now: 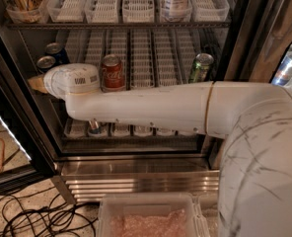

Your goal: Pick pepsi can from middle shelf of fridge

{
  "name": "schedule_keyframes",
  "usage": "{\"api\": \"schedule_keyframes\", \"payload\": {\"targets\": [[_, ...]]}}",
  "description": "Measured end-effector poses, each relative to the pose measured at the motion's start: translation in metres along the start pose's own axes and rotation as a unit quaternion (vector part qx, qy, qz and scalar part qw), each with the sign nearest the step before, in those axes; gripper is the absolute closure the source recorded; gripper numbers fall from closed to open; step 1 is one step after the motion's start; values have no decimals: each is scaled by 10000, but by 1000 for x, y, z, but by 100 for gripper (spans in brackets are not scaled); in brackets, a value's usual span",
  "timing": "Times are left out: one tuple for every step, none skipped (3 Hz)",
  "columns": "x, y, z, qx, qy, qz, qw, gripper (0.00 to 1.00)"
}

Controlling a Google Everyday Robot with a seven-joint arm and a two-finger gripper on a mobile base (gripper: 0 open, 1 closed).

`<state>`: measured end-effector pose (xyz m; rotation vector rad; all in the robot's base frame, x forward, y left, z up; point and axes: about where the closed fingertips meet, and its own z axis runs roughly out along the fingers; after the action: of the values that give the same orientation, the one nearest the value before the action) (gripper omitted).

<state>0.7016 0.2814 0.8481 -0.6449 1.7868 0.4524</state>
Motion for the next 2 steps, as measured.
{"api": "schedule_keyframes", "payload": {"targets": [[-6,-14,3,158,-76,-8,9998,19],[-11,-21,8,227,-126,-9,9997,18]]}}
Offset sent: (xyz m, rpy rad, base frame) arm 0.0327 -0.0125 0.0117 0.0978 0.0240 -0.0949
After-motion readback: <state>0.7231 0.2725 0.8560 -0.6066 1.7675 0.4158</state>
